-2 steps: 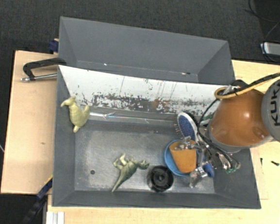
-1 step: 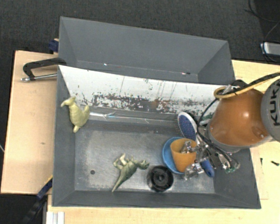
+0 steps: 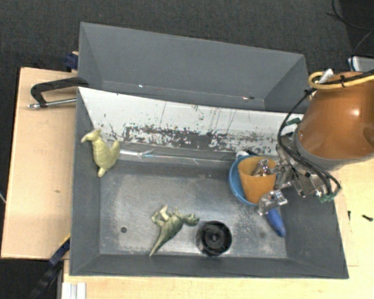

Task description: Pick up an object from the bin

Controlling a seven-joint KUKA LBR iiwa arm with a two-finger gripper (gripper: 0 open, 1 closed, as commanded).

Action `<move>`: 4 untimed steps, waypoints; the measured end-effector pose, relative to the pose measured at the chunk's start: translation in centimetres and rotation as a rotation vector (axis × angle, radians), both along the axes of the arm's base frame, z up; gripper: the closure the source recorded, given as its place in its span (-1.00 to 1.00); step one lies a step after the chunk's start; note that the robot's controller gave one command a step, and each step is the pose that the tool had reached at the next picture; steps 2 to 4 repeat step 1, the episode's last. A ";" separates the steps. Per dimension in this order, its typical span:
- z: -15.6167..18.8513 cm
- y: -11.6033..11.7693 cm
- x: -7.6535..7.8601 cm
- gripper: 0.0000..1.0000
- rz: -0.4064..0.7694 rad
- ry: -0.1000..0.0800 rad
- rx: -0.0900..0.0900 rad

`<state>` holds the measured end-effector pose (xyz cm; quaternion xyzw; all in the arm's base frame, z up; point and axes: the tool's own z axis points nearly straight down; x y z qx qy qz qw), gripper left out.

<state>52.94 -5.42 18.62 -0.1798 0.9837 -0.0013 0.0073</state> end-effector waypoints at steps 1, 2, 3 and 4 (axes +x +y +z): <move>9.9 -3.4 1.2 1.00 0.205 0.001 -0.005; 9.9 -3.4 1.2 1.00 0.205 0.001 -0.005; 9.9 -3.4 1.2 1.00 0.205 0.001 -0.005; 9.9 -3.4 1.2 1.00 0.205 0.001 -0.005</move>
Offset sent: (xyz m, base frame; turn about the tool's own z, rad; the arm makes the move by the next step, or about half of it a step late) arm 0.0093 -0.0332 0.0944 -0.2087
